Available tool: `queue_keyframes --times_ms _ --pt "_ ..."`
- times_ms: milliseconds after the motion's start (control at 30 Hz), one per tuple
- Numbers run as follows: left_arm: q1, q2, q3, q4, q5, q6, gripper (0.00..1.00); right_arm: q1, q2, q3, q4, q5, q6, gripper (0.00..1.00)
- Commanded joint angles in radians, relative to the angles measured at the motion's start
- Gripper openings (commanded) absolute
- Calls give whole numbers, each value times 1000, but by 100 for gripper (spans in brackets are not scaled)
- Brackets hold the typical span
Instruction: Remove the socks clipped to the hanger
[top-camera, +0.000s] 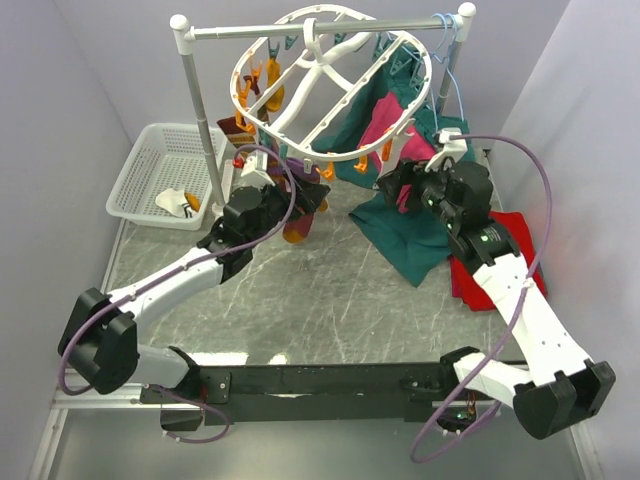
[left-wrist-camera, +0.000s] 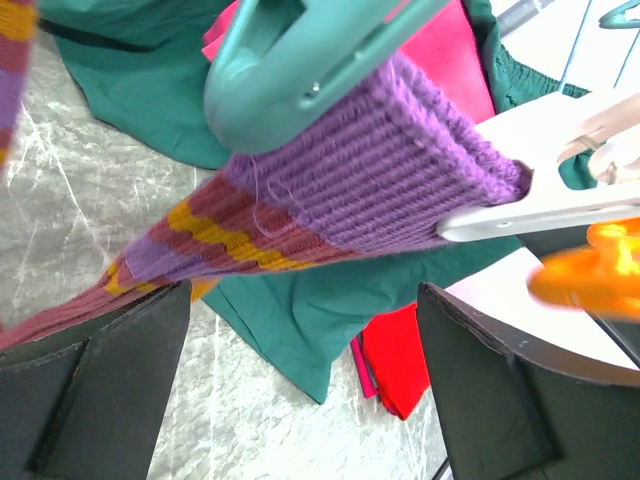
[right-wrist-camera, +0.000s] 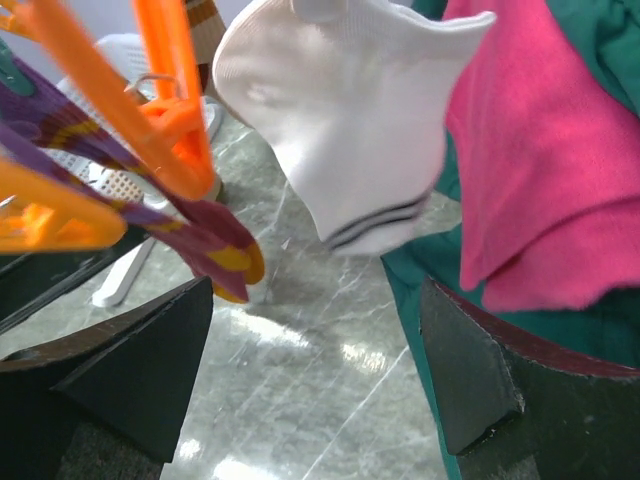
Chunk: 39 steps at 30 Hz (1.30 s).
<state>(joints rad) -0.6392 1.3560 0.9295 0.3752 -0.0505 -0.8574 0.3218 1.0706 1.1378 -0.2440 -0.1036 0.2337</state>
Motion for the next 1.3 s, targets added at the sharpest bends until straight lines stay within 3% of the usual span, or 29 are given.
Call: queue_keyframes --times_ms 0,133,333,433,467,600,667,900,1100,1267 --pt "3 -46 -4 -19 -5 41 99 -15 52 42 89 -16 -37 89" --pt "3 -92 -23 -24 70 38 98 -23 98 43 144 -5 -65 87" --pt "-5 -173 -98 40 242 3 89 -27 150 31 241 39 -91 74" --pt "-30 -213 -139 70 304 -3 85 -27 160 19 281 39 -86 51" --pt "-46 -224 -152 76 311 -2 84 -26 157 11 291 30 -80 35" --pt "-92 -253 -196 109 322 0 81 -21 138 -29 330 -47 -68 17" --pt "-114 -248 -202 123 327 -8 81 -17 127 -42 338 -61 -65 0" --pt "-198 -137 -144 169 307 30 90 5 63 -12 169 -74 13 0" --pt "-289 -52 -61 154 74 184 98 8 -24 7 6 -148 59 0" --pt "-330 23 8 199 -23 313 98 8 -47 48 -120 -200 73 0"
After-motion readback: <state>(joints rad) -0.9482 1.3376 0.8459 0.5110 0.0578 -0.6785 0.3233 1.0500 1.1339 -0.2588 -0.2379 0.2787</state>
